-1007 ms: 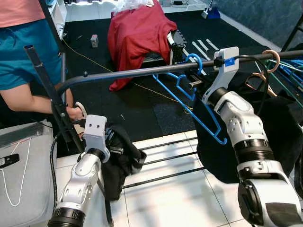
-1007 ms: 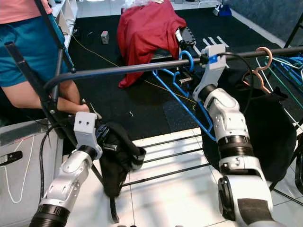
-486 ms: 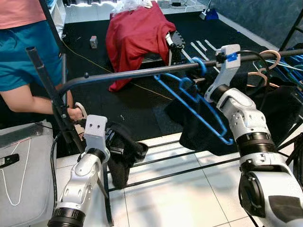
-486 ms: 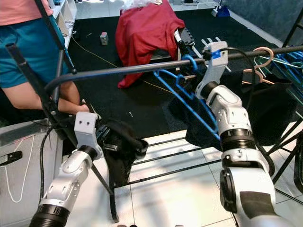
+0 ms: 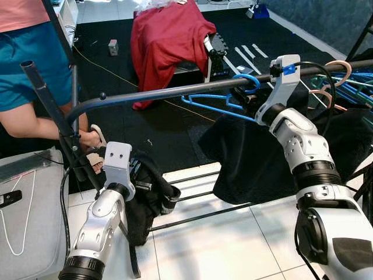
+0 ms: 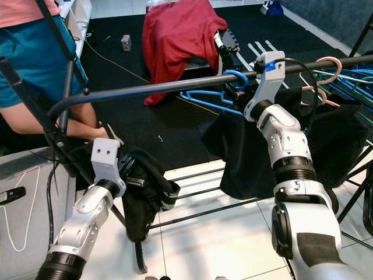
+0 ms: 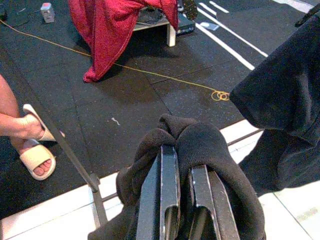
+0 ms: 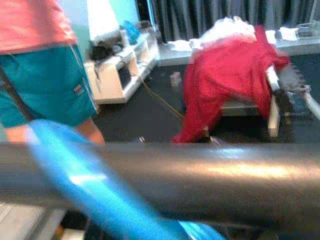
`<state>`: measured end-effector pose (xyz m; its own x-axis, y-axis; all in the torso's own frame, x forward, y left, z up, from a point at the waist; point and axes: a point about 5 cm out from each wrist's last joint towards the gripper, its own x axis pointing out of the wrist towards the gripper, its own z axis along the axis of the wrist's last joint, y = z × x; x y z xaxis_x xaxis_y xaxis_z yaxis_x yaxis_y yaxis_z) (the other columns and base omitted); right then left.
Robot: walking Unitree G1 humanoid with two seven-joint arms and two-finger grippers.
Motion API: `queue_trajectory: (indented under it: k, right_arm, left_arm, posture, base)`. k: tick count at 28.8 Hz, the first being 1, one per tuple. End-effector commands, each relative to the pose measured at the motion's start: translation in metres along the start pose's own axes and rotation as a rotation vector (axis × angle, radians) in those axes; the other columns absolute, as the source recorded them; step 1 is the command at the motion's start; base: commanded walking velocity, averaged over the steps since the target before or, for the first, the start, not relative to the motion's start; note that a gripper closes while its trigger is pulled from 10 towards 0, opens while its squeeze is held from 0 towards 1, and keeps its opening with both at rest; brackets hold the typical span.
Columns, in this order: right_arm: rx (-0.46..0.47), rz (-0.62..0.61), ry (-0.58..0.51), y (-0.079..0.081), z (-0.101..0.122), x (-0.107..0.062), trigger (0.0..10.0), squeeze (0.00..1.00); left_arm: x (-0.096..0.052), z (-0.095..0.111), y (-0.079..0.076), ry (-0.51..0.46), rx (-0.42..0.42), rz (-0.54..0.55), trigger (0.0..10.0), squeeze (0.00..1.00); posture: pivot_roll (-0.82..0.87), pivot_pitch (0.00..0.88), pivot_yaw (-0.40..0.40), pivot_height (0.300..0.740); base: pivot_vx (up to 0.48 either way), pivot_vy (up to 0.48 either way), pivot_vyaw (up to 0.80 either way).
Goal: Hang hanger
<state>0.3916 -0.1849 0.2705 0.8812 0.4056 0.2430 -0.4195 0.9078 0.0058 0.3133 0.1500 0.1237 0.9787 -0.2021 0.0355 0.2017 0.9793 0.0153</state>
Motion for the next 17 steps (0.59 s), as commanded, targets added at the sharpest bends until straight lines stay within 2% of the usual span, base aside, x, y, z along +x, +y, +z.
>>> queue_trajectory:
  k: [1, 2, 3, 5, 6, 7, 9, 10, 11, 17]
  right_arm:
    - [-0.03, 0.056, -0.057, 0.013, 0.005, -0.003, 10.0, 0.0]
    - [-0.03, 0.056, -0.057, 0.013, 0.005, -0.003, 10.0, 0.0]
    - [-0.039, 0.077, -0.071, 0.021, 0.006, -0.009, 10.0, 0.0]
    - [-0.039, 0.077, -0.071, 0.021, 0.006, -0.009, 10.0, 0.0]
    - [-0.05, 0.082, -0.079, 0.031, 0.006, -0.017, 10.0, 0.0]
    - [-0.05, 0.082, -0.079, 0.031, 0.006, -0.017, 10.0, 0.0]
    - [-0.063, 0.059, -0.085, 0.045, 0.006, -0.032, 10.0, 0.0]
    - [-0.063, 0.059, -0.085, 0.045, 0.006, -0.032, 10.0, 0.0]
    - [-0.073, 0.048, -0.078, 0.052, 0.004, -0.039, 10.0, 0.0]
    - [-0.079, 0.03, -0.054, 0.064, -0.002, -0.048, 10.0, 0.0]
  left_arm:
    - [-0.002, 0.006, 0.005, -0.021, 0.032, 0.003, 10.0, 0.0]
    - [-0.002, 0.006, 0.005, -0.021, 0.032, 0.003, 10.0, 0.0]
    - [-0.002, 0.007, 0.005, -0.024, 0.036, 0.001, 10.0, 0.0]
    - [-0.002, 0.007, 0.005, -0.024, 0.036, 0.001, 10.0, 0.0]
    - [-0.001, 0.009, 0.005, -0.027, 0.039, -0.003, 10.0, 0.0]
    - [-0.001, 0.009, 0.005, -0.027, 0.039, -0.003, 10.0, 0.0]
    - [-0.001, 0.011, 0.004, -0.032, 0.044, -0.015, 10.0, 0.0]
    - [-0.001, 0.011, 0.004, -0.032, 0.044, -0.015, 10.0, 0.0]
    - [-0.001, 0.011, 0.003, -0.033, 0.045, -0.024, 10.0, 0.0]
    - [-0.001, 0.012, 0.001, -0.033, 0.044, -0.035, 10.0, 0.0]
  posture:
    - [-0.07, 0.145, 0.017, 0.74]
    - [-0.07, 0.145, 0.017, 0.74]
    - [-0.07, 0.147, 0.018, 0.74]
    - [-0.07, 0.147, 0.018, 0.74]
    - [-0.07, 0.149, 0.022, 0.74]
    - [-0.07, 0.149, 0.022, 0.74]
    - [-0.07, 0.157, 0.028, 0.74]
    - [-0.07, 0.157, 0.028, 0.74]
    - [-0.07, 0.158, 0.031, 0.74]
    - [-0.08, 0.161, 0.037, 0.74]
  base:
    - [0.0, 0.0, 0.0]
    - [0.0, 0.0, 0.0]
    - [0.0, 0.0, 0.0]
    - [0.0, 0.0, 0.0]
    - [0.0, 0.0, 0.0]
    - [0.0, 0.0, 0.0]
    - [0.0, 0.0, 0.0]
    - [0.0, 0.0, 0.0]
    - [0.0, 0.0, 0.0]
    - [0.0, 0.0, 0.0]
